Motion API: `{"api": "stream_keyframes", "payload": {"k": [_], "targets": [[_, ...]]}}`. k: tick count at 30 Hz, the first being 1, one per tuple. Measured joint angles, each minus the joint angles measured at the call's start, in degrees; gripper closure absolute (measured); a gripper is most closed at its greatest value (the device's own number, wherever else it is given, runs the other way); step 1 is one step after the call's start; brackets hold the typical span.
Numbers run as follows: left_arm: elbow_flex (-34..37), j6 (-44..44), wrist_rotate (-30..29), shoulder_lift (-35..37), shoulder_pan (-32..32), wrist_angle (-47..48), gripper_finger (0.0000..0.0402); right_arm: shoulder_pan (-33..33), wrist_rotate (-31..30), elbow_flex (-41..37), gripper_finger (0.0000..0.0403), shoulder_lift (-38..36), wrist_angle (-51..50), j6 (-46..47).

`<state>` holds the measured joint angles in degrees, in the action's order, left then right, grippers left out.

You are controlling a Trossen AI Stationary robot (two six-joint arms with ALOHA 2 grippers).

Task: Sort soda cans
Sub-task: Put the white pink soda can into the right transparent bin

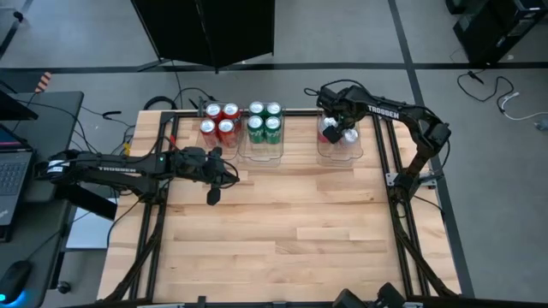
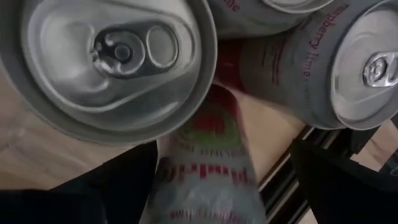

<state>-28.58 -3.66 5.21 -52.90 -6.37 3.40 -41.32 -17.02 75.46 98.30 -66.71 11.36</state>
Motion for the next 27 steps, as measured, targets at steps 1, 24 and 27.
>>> {"api": "stream_keyframes", "payload": {"k": [1,24,27], "targets": [[0.00,0.00,0.00,0.00,0.00,0.00,0.0402,0.00,-0.02,0.00,0.0050,0.00,-0.18,-0.55],[-0.01,0.03,0.00,0.00,0.00,1.71,0.0402,12.61,9.19,-2.25,0.0183,-7.89,-6.10,1.12],[0.00,0.22,0.00,0.00,0.00,1.67,0.0402,15.90,10.16,-6.82,0.0270,-9.67,0.58,-0.27]]}}
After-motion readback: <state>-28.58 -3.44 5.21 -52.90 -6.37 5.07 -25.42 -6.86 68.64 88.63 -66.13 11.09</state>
